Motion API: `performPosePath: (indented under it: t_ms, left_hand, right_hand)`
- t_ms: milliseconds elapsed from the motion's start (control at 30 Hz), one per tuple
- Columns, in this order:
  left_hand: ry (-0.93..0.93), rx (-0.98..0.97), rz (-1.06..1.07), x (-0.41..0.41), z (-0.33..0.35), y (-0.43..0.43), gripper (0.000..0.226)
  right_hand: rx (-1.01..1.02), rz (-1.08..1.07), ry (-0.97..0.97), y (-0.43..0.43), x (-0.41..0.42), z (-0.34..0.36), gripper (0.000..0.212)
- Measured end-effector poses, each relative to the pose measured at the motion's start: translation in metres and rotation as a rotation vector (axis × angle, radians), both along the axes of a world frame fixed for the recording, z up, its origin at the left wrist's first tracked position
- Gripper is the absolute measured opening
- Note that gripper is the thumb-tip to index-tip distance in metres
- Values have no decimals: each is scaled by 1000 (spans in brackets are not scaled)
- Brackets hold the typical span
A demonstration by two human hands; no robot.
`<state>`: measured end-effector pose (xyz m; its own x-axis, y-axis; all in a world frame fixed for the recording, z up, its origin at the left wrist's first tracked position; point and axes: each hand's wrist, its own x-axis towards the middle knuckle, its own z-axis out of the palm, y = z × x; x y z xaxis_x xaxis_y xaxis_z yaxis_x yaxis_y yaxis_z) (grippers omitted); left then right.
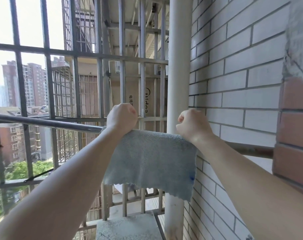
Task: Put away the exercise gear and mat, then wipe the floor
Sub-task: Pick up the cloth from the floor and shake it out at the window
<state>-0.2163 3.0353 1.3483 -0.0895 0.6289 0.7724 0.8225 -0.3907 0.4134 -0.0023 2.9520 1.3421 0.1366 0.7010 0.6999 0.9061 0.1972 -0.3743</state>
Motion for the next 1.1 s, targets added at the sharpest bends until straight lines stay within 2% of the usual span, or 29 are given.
performPosePath:
  t_ms: [200, 467, 600, 733, 833, 1100]
  left_hand:
    - [-19, -9, -12, -7, -5, -5, 22]
    - [-62, -14, -50, -23, -21, -25, 13]
    - [-20, -7, -34, -30, -28, -33, 20]
    - [43, -82, -21, -33, -36, -42, 38]
    - [53, -119, -31, -32, -41, -49, 36]
    - [-24, -12, -9, -36, -49, -50, 31]
  right_hand:
    - [-17, 15, -13, -1, 0, -8, 18]
    - [22, 34, -11, -18, -2, -4, 13]
    - [-8, 49, -52, -30, -3, -8, 11]
    - [-50, 46, -99, -39, -3, -12, 13]
    - [-87, 51, -119, -44, -1, -16, 12]
    - [-14, 54, -163, -45, 2, -21, 16]
